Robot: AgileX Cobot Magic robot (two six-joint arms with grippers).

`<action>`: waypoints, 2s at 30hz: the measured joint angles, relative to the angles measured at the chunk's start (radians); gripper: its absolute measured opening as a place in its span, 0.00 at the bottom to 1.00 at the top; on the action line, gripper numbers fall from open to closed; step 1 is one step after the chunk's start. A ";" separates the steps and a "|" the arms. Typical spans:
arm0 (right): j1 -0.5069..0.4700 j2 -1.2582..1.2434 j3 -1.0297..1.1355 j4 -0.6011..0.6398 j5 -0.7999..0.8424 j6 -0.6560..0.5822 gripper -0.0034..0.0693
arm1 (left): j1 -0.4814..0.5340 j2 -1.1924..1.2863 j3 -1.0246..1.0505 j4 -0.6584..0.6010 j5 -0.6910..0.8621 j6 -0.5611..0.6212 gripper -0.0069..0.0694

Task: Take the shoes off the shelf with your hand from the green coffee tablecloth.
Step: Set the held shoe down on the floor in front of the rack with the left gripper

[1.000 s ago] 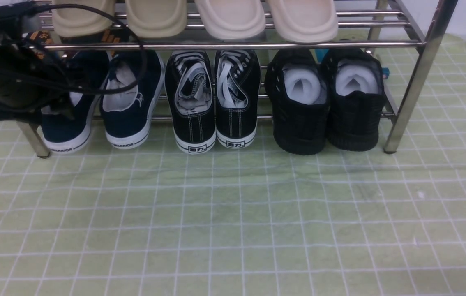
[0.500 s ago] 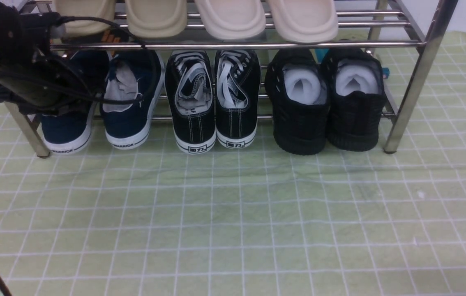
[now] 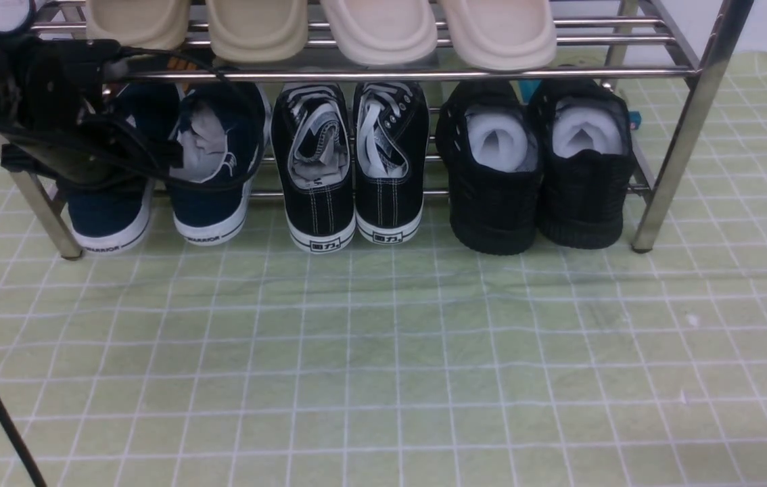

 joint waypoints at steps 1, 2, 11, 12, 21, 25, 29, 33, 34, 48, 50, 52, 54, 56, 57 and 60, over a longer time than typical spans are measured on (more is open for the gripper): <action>0.000 0.000 0.000 0.000 0.000 0.000 0.38 | -0.001 0.000 -0.001 0.000 0.008 0.000 0.21; 0.000 0.000 0.000 0.000 0.000 0.000 0.38 | -0.001 0.000 -0.001 0.000 0.011 0.000 0.19; 0.000 0.000 0.000 0.000 0.000 0.000 0.38 | -0.001 -0.153 -0.002 -0.004 0.281 0.000 0.14; 0.000 0.000 0.000 0.000 0.000 0.000 0.38 | -0.001 -0.181 -0.002 -0.011 0.317 0.000 0.14; 0.000 0.000 0.000 0.000 0.000 0.000 0.38 | -0.001 -0.372 -0.002 -0.071 0.669 0.000 0.14; 0.000 0.000 0.000 0.000 0.000 0.000 0.38 | -0.001 -0.441 0.020 -0.071 0.690 -0.023 0.14; 0.000 0.000 0.000 0.000 0.000 0.000 0.38 | 0.000 -0.518 0.081 -0.073 0.690 -0.048 0.14; 0.000 0.000 0.000 0.000 0.000 0.000 0.38 | 0.000 -0.605 0.206 -0.135 0.690 -0.052 0.14; 0.000 0.000 0.000 0.000 0.000 0.000 0.38 | 0.000 -0.617 0.235 -0.154 0.690 -0.051 0.14; 0.000 0.000 0.000 0.000 0.000 0.000 0.38 | -0.122 -0.644 0.363 -0.307 0.659 0.021 0.14; 0.000 0.000 0.000 0.000 0.000 0.000 0.38 | -0.217 -0.644 0.363 -0.267 0.618 -0.031 0.14; 0.000 0.000 0.000 0.000 0.000 0.000 0.38 | -0.318 -0.644 0.364 -0.203 0.574 -0.118 0.14; 0.000 0.000 0.000 0.000 0.000 0.000 0.38 | -0.405 -0.644 0.364 -0.123 0.543 -0.216 0.14; 0.000 0.000 0.000 0.000 0.000 0.000 0.38 | -0.493 -0.644 0.364 -0.040 0.524 -0.330 0.14; 0.000 0.000 0.000 0.000 0.000 0.000 0.38 | -0.540 -0.644 0.364 0.017 0.518 -0.396 0.14; 0.000 0.000 0.000 0.000 0.000 0.000 0.38 | -0.621 -0.644 0.364 0.117 0.519 -0.507 0.14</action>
